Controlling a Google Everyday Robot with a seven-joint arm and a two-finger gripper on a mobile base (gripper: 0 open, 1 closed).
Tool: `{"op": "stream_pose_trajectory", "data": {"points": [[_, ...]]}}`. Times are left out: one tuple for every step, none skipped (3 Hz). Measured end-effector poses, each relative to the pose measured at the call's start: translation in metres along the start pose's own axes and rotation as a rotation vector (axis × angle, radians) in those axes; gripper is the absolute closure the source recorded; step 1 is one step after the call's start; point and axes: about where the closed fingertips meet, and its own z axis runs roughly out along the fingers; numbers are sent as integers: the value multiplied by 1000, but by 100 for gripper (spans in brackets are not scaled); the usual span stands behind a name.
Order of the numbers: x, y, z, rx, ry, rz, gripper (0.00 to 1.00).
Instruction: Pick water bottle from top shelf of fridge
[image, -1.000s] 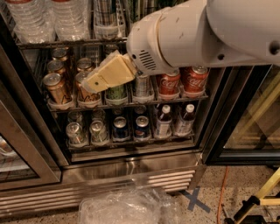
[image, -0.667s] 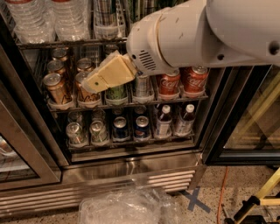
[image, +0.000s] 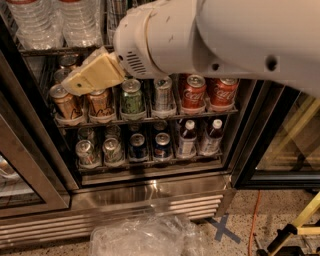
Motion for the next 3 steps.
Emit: {"op": "stream_pose_trajectory", "data": {"points": [[-17, 6, 24, 18, -66, 7, 0], [-18, 11, 41, 37, -89, 37, 0], [-23, 14, 48, 61, -83, 68, 0]]}}
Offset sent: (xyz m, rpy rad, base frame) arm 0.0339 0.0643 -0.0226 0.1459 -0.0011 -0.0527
